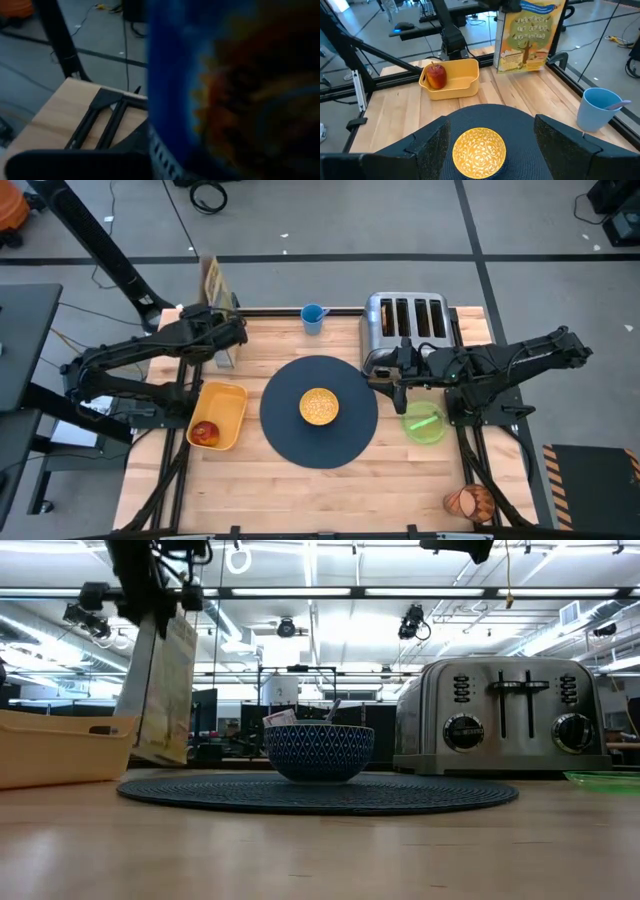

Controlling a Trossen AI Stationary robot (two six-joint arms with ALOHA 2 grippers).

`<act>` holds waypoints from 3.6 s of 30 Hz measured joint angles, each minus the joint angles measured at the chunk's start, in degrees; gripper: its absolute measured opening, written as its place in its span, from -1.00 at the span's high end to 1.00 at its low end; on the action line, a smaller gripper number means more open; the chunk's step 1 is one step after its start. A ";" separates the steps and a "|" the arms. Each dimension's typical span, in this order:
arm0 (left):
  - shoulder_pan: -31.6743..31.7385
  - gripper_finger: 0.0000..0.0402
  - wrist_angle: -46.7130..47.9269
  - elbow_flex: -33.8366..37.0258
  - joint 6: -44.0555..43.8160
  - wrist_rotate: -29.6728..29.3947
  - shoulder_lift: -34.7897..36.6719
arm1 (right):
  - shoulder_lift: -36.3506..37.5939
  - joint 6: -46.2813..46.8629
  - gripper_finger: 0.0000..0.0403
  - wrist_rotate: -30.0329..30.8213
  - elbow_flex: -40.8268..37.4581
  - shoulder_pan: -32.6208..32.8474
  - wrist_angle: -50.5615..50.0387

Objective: Arrange a breakfast setting
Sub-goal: Pour the cereal from the cereal box into the bowl

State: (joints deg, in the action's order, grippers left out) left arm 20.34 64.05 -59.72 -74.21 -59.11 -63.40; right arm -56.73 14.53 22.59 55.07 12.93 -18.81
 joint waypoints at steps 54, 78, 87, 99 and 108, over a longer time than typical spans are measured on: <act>-20.02 0.96 -47.39 -39.28 56.20 36.97 -0.75 | -6.60 -2.63 -0.95 -14.91 -9.75 -15.62 59.83; -20.00 0.96 -54.24 -39.26 56.87 40.65 -5.14 | -16.13 2.66 -0.91 -28.26 0.20 -22.58 78.75; -20.00 0.95 -57.87 -39.25 57.53 42.27 -7.90 | -17.64 5.02 -0.63 -28.24 2.91 -22.93 78.80; -19.98 0.95 -58.38 -39.28 57.50 42.25 -8.07 | -17.64 4.80 -0.18 -28.15 2.93 -22.91 80.06; -19.37 0.94 -58.56 -39.30 57.46 42.21 -8.44 | -17.57 3.57 -0.04 -27.06 2.93 -22.88 80.15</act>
State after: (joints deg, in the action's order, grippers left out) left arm 0.97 5.50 -99.02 -16.75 -16.91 -71.83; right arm -74.30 18.11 -4.47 58.00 -9.96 61.34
